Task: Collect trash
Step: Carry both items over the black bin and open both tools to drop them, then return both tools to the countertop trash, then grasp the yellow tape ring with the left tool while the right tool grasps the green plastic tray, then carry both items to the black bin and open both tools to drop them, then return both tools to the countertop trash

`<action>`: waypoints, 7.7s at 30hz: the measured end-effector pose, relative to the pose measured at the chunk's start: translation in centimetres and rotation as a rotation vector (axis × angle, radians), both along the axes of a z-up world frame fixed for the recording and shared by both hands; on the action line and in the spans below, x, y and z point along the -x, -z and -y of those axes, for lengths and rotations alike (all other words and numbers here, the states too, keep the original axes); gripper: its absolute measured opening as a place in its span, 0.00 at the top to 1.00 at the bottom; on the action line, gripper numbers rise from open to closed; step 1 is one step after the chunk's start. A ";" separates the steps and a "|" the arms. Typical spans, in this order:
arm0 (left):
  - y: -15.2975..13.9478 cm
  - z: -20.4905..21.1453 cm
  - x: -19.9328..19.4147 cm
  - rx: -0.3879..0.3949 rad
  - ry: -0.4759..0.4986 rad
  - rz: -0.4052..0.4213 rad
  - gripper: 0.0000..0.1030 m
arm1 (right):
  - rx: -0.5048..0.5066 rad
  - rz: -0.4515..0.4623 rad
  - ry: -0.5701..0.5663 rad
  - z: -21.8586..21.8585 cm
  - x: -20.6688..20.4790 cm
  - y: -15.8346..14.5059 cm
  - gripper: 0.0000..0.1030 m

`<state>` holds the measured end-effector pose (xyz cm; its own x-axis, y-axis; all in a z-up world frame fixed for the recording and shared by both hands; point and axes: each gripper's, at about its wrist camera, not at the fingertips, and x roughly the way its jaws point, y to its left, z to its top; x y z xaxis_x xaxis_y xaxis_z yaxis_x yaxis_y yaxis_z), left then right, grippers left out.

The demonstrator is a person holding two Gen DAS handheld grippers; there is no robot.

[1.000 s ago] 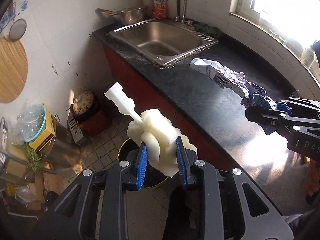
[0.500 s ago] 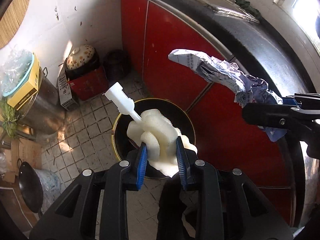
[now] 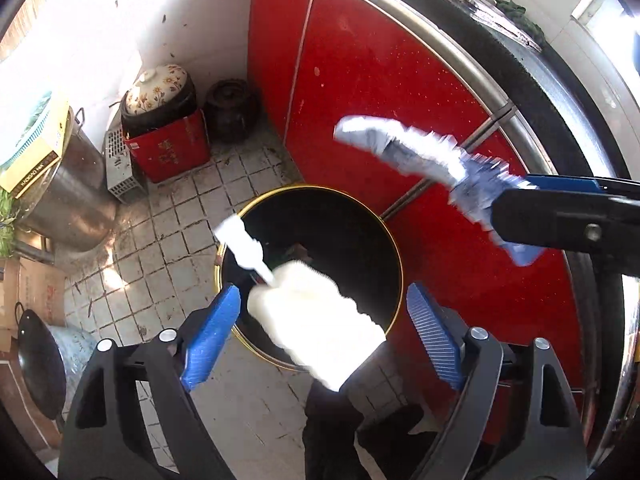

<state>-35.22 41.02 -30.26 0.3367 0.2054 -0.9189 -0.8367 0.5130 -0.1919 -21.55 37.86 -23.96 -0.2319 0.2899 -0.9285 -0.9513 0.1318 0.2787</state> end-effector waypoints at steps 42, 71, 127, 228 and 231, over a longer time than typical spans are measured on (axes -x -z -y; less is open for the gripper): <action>-24.5 31.5 -32.3 -0.207 0.997 0.251 0.06 | -0.263 0.413 1.103 50.0 -23.3 -23.7 0.09; -17.4 42.5 -41.4 -0.233 1.178 0.171 0.06 | -0.130 0.312 1.189 57.5 -32.6 -15.5 0.09; -19.2 41.4 -38.8 -0.259 1.102 0.133 0.47 | -0.079 0.275 1.067 54.6 -31.0 -13.9 0.61; -23.8 27.8 -32.1 -0.201 0.906 0.260 0.06 | -0.242 0.398 1.031 47.1 -25.5 -22.9 0.08; -24.2 33.3 -34.0 -0.212 1.036 0.279 0.06 | -0.234 0.406 1.139 52.5 -25.6 -23.0 0.08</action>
<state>-1.18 7.71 -6.01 0.6283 -0.1529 -0.7628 0.0793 0.9880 -0.1328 4.03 -14.66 -1.01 0.5556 0.3064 -0.7730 -0.3492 0.9297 0.1175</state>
